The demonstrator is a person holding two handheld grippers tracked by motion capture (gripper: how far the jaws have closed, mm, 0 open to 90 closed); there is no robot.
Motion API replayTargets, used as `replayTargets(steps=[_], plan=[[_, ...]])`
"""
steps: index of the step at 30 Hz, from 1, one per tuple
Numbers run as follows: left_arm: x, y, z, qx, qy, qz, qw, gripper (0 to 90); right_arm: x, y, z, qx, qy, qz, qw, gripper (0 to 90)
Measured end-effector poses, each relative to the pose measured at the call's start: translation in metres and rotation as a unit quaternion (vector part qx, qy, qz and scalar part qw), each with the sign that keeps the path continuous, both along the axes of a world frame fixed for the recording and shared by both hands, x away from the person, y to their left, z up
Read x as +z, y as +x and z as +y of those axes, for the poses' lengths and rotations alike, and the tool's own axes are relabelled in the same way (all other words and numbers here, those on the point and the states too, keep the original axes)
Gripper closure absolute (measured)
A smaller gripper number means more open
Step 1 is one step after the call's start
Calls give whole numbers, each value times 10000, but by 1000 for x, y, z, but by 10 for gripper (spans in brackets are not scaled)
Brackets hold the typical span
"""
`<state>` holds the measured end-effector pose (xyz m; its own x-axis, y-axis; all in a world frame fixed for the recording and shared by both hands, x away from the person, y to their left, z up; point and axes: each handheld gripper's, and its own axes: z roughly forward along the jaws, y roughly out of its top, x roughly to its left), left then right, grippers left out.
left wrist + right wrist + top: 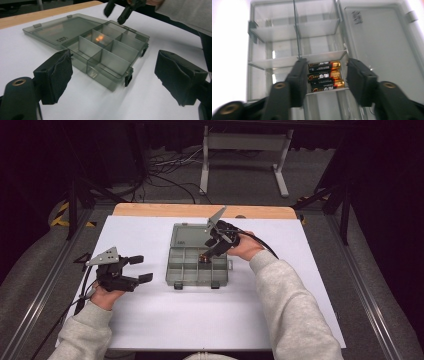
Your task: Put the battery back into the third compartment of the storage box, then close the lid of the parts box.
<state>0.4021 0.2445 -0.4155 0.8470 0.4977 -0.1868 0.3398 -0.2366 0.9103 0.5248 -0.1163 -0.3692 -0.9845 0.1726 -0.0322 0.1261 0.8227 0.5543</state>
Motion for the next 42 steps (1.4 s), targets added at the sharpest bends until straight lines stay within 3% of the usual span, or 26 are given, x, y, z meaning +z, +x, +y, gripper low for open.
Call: replayTargets(steps=[3, 9, 13, 18, 24, 25, 28, 32, 36, 39, 42], plan=[[4, 5, 0, -22, 48, 86, 9999, 232, 10, -8, -10, -112, 247, -74, 9996, 653], [11, 18, -2, 74, 240, 163, 9996, 401, 22, -24, -27, -336, 454, -270, 9980, 812], [12, 28, -7, 72, 517, 284, 9982, 638, 27, -30, -37, -573, 507, -369, 9964, 875], [15, 38, -14, 239, 763, 264, 9964, 887, 26, -32, -45, -751, 484, -444, 9950, 900], [18, 51, -24, 357, 983, 434, 9936, 895, 20, -24, -55, -1138, 439, -382, 9918, 900], [19, 57, -27, 427, 1122, 449, 9918, 895, 20, -23, -57, -1206, 422, -393, 9910, 900], [19, 63, -31, 530, 1168, 531, 9903, 895, 19, -21, -59, -1278, 416, -392, 9902, 900], [20, 77, -42, 735, 1395, 726, 9848, 895, 15, -14, -64, -1493, 369, -371, 9874, 900], [19, 87, -46, 742, 1469, 837, 9828, 895, 11, -9, -66, -1628, 327, -327, 9856, 900], [17, 97, -52, 773, 1588, 938, 9798, 896, 8, -5, -66, -1699, 284, -337, 9845, 900], [17, 104, -55, 775, 1668, 935, 9785, 896, 5, 0, -67, -1782, 236, -353, 9831, 900]])
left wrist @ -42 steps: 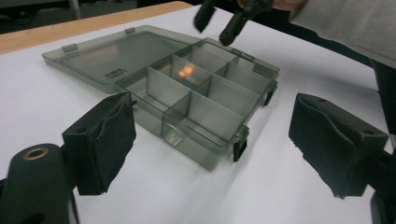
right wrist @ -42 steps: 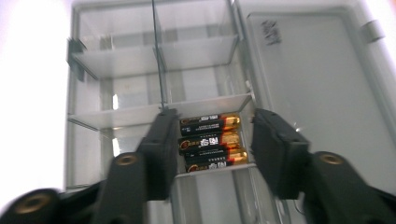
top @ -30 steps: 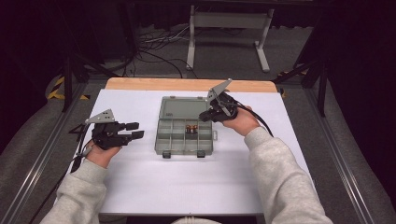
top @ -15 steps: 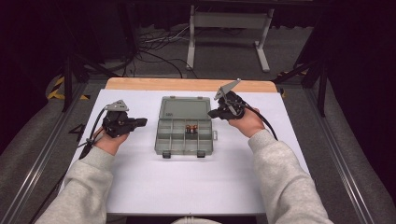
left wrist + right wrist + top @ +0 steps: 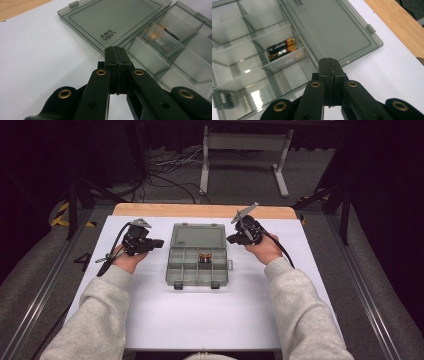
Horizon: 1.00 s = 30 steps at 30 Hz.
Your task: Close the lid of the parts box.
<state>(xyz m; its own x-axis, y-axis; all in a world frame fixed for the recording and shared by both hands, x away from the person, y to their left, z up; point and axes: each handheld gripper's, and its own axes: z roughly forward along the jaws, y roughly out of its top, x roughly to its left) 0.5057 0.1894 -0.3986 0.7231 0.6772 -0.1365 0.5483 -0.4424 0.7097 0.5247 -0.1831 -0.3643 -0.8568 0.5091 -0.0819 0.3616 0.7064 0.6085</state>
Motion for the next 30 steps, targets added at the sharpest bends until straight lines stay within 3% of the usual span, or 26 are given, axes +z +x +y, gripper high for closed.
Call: replayTargets(steps=[3, 8, 18, 25, 30], plan=[[-1, 6, -2, 87, -54, 71, 9999, 896, -2, 4, -1, -136, -23, 36, 9999, 900], [-4, 16, -8, 154, 126, 140, 9997, 896, -4, 11, -2, -265, -78, 70, 9996, 900], [-2, 29, -17, 285, 279, 161, 9991, 896, -7, 23, 2, -440, -198, 119, 9988, 900], [-15, 37, -16, 618, 297, 536, 9962, 895, -17, 27, 4, -538, -277, 272, 9978, 900], [-23, 41, -18, 631, 363, 646, 9953, 895, -26, 33, 5, -601, -376, 415, 9966, 900]])
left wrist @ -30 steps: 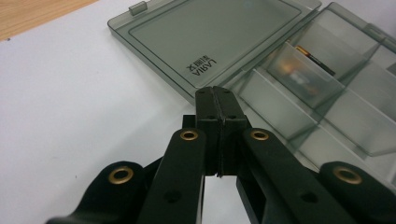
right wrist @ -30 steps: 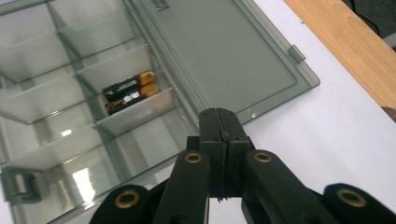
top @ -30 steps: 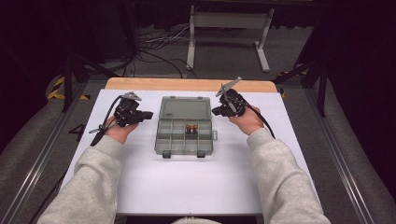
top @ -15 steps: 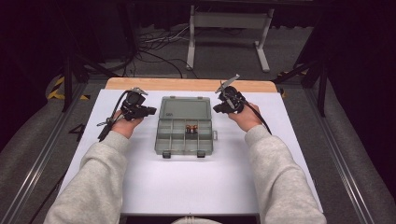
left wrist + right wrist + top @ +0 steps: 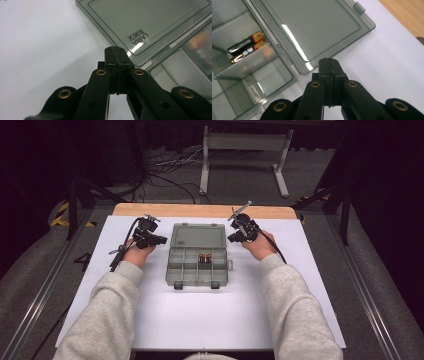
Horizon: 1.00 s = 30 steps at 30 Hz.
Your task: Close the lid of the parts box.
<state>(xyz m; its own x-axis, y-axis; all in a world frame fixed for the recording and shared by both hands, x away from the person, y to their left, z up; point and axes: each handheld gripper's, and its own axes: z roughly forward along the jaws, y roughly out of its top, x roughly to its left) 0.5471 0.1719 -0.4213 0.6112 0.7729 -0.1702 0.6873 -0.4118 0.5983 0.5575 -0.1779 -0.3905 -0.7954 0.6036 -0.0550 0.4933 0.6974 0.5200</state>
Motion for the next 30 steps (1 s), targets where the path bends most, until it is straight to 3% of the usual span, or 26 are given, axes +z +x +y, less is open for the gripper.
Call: replayTargets(steps=[3, 6, 14, 30], plan=[[-3, 2, 0, 1, -28, 82, 10000, 894, -5, 1, 1, -23, -47, 65, 10000, 900], [-5, 3, 0, -48, 51, 10, 10000, 893, -10, 3, 1, -40, -69, 117, 9999, 900], [-15, 7, -1, 9, 99, 220, 9997, 894, -20, 5, 2, -67, -132, 239, 9996, 900], [-22, 10, -1, -61, 149, 295, 9994, 894, -32, 7, 1, -126, -172, 368, 9991, 900]])
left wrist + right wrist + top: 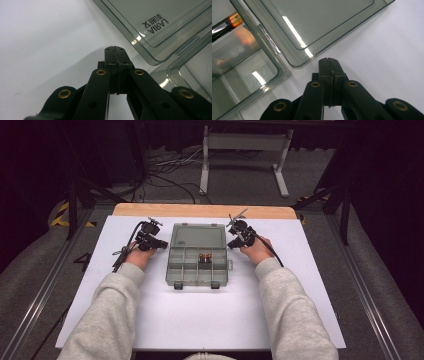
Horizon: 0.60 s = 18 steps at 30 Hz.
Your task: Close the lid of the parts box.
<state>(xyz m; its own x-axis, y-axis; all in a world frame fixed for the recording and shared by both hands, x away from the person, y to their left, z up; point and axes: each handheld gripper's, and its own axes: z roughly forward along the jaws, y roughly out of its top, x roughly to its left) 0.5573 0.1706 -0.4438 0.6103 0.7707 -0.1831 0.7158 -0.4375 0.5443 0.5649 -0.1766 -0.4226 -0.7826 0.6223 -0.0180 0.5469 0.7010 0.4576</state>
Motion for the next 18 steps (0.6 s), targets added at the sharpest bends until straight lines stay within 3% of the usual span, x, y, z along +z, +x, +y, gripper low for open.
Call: replayTargets(steps=[18], plan=[[-1, 1, -2, -62, -19, 0, 10000, 895, -5, 2, 3, 20, -16, 43, 10000, 900]])
